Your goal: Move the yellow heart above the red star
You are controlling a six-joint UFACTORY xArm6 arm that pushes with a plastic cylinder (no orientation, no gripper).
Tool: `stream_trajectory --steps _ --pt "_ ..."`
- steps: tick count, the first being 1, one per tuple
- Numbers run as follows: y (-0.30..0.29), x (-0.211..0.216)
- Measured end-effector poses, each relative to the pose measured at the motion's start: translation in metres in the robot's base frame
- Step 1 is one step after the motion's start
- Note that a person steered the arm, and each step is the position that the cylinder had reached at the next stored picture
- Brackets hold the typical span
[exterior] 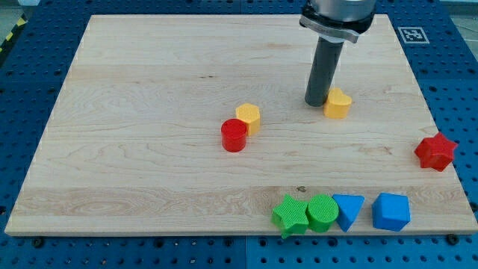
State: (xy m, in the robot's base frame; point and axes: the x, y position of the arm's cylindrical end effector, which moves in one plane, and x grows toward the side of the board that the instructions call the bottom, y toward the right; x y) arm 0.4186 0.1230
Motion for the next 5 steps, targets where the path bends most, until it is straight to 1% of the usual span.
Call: stream_trajectory --steps 5 --pt "0.018 0.007"
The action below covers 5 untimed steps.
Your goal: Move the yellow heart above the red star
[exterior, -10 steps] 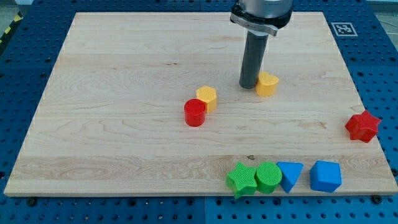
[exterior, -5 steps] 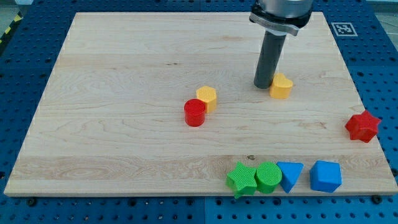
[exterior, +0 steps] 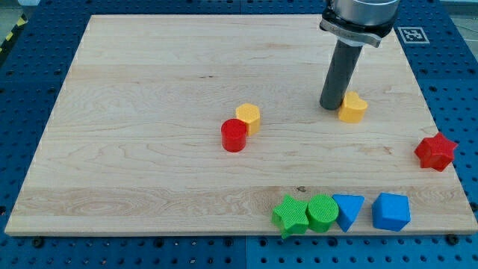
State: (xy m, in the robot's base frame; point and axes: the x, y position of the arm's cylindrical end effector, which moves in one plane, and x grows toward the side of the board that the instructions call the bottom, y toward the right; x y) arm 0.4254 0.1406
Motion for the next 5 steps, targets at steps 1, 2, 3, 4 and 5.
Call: stream_trajectory --steps 1,2,3,4,5 --pt "0.002 0.0" --pt "0.019 0.004" --pt "0.022 0.005" --pt "0.022 0.005" --pt "0.05 0.01"
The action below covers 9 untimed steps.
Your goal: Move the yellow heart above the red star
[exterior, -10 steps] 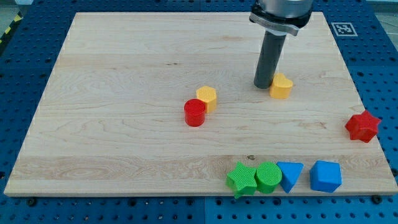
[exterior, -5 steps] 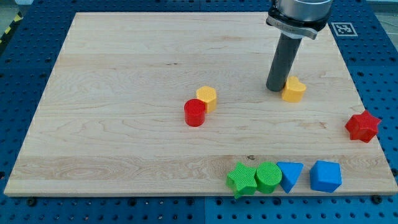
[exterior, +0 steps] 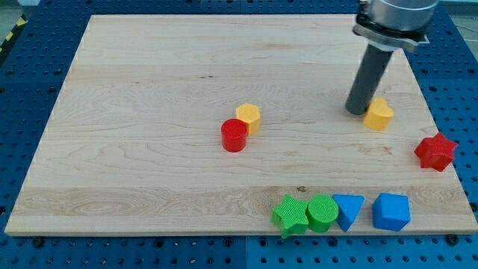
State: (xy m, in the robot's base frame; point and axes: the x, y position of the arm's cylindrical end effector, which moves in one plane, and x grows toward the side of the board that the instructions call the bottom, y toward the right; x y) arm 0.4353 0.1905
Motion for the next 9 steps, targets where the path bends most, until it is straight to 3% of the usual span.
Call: stream_trajectory --steps 2,9 --pt "0.032 0.001" --pt "0.019 0.031"
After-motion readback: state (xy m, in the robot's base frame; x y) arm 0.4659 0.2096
